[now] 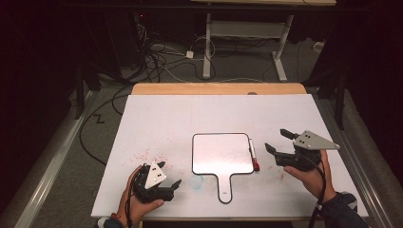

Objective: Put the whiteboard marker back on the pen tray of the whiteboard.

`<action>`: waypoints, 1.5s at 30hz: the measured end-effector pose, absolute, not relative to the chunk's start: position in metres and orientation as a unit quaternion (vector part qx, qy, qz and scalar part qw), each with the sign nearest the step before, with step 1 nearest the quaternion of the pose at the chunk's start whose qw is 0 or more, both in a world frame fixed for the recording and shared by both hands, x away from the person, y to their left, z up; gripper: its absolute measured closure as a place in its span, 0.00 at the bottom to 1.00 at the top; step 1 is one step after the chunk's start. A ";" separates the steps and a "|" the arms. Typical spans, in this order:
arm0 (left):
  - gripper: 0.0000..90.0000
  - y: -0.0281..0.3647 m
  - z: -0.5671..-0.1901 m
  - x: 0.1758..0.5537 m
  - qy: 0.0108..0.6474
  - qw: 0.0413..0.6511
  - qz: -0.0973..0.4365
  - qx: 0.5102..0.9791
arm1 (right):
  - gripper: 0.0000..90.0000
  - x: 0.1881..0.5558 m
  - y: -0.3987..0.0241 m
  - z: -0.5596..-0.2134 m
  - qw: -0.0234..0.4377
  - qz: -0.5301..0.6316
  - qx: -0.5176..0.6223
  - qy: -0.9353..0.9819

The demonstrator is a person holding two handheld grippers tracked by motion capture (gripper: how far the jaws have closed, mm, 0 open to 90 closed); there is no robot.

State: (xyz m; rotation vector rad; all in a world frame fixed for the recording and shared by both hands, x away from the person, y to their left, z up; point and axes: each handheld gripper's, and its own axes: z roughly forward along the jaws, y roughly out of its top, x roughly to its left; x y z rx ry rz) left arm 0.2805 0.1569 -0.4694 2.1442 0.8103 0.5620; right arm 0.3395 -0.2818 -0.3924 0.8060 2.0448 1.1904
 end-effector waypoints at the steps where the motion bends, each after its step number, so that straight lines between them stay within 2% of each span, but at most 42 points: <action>1: 0.21 0.157 -0.469 0.281 0.317 0.381 0.220 0.840 | 0.31 0.337 -0.283 -0.393 0.313 0.453 0.306 0.777; 20: 0.21 0.152 -0.471 0.286 0.315 0.373 0.224 0.844 | 0.30 0.307 -0.317 -0.420 0.331 0.434 0.310 0.778; 29: 0.21 0.152 -0.471 0.288 0.319 0.372 0.229 0.841 | 0.24 0.298 -0.334 -0.436 0.324 0.424 0.342 0.773; 37: 0.21 0.150 -0.471 0.291 0.323 0.371 0.230 0.840 | 0.23 0.288 -0.338 -0.456 0.308 0.412 0.350 0.783; 45: 0.21 0.144 -0.471 0.289 0.306 0.367 0.231 0.847 | 0.24 0.284 -0.339 -0.453 0.313 0.418 0.348 0.779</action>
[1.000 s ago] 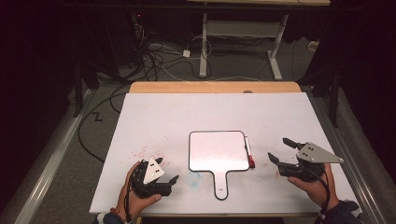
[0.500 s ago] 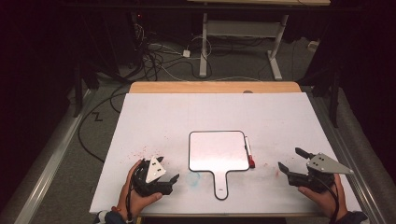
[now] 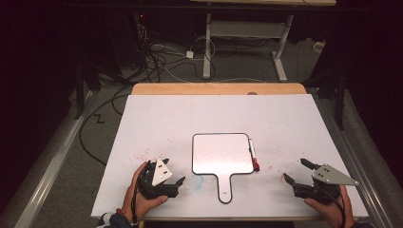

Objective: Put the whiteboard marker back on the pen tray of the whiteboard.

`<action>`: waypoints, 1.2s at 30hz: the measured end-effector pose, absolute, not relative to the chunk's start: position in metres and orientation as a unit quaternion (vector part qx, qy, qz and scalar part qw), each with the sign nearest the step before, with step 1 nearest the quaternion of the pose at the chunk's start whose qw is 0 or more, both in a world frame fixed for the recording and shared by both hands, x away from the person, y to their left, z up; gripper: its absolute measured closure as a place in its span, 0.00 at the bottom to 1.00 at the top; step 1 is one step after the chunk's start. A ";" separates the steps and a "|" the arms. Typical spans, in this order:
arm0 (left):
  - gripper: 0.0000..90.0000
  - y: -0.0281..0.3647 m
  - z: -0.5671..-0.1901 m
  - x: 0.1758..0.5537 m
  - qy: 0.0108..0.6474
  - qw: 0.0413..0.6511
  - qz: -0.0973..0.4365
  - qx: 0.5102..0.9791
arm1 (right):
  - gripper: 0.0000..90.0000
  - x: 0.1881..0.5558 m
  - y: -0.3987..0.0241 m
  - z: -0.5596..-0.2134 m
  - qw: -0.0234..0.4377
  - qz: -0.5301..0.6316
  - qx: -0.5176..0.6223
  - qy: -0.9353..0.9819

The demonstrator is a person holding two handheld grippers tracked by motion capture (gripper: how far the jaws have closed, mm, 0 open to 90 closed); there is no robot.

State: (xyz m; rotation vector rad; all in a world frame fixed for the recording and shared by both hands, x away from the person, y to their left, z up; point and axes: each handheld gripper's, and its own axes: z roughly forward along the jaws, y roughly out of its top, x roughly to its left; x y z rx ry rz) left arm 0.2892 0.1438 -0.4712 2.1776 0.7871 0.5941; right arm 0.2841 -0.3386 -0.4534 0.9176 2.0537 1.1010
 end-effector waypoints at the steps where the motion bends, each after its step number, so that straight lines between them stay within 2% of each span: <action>1: 0.21 0.144 -0.471 0.289 0.305 0.363 0.231 0.850 | 0.24 0.283 -0.339 -0.452 0.313 0.423 0.347 0.776; 10: 0.19 0.145 -0.470 0.287 0.305 0.368 0.232 0.847 | 0.25 0.278 -0.334 -0.448 0.331 0.419 0.337 0.776; 36: 0.19 0.142 -0.473 0.290 0.305 0.356 0.225 0.854 | 0.25 0.279 -0.330 -0.449 0.331 0.417 0.327 0.781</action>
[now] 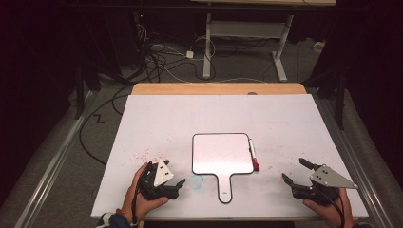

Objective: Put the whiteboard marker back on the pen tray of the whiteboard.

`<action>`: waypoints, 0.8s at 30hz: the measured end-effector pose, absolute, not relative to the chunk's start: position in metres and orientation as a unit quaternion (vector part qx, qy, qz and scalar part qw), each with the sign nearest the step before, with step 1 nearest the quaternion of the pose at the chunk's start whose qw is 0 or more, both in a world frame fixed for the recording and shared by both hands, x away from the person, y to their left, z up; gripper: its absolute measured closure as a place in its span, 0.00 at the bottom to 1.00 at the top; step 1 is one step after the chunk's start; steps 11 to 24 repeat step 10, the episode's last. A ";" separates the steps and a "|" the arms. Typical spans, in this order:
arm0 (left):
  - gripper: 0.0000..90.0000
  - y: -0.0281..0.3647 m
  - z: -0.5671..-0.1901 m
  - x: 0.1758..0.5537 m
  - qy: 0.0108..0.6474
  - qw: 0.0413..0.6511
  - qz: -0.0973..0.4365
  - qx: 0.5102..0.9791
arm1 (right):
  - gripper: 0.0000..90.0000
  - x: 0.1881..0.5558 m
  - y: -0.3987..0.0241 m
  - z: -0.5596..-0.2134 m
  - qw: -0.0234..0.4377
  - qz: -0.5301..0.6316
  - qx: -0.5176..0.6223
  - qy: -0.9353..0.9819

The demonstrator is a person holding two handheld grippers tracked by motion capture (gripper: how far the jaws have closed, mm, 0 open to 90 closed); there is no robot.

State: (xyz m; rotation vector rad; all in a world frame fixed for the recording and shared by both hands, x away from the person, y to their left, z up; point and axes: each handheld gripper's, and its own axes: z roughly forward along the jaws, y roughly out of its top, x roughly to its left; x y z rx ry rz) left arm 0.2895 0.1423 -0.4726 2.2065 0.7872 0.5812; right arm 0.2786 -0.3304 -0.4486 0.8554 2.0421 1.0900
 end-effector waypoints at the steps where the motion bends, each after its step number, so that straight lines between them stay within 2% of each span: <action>1: 0.19 0.142 -0.473 0.290 0.305 0.355 0.225 0.854 | 0.25 0.279 -0.330 -0.449 0.332 0.416 0.327 0.781; 24: 0.19 0.141 -0.473 0.291 0.306 0.353 0.226 0.855 | 0.25 0.280 -0.331 -0.449 0.329 0.417 0.328 0.781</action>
